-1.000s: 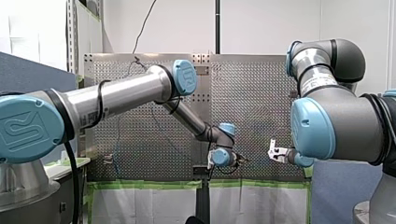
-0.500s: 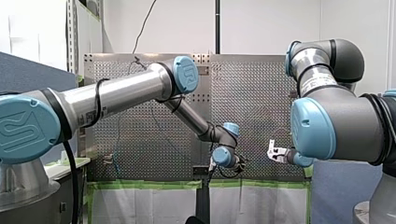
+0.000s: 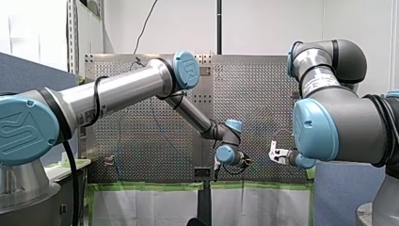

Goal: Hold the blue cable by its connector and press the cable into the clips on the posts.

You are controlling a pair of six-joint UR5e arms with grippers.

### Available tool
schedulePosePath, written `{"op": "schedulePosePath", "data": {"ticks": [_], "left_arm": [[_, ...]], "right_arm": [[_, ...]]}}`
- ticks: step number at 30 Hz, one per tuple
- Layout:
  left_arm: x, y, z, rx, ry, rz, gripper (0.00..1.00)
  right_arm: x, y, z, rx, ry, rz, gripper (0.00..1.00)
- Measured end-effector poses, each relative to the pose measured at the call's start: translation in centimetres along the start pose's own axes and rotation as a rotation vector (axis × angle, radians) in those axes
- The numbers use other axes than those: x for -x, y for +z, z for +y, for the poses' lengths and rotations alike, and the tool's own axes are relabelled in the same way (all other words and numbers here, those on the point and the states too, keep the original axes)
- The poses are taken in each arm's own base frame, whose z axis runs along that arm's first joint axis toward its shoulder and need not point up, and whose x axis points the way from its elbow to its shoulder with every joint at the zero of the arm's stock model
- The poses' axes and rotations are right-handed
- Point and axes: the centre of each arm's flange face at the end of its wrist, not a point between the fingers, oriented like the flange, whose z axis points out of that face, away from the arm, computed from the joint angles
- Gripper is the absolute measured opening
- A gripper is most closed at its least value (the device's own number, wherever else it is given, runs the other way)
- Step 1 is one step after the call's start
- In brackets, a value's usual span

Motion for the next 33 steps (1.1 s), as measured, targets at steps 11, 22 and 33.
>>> {"op": "schedulePosePath", "data": {"ticks": [11,22,33], "left_arm": [[-0.76,-0.11,-0.11,-0.006,-0.026,-0.032,1.00],[-0.67,-0.08,-0.14,-0.006,-0.027,-0.034,1.00],[-0.51,0.00,-0.02,-0.005,-0.027,-0.037,1.00]], "right_arm": [[0.01,0.00,-0.01,0.000,0.000,0.000,0.00],[0.05,-0.04,-0.03,0.000,0.002,-0.004,0.00],[0.08,-0.05,-0.11,-0.001,0.002,-0.006,0.00]]}}
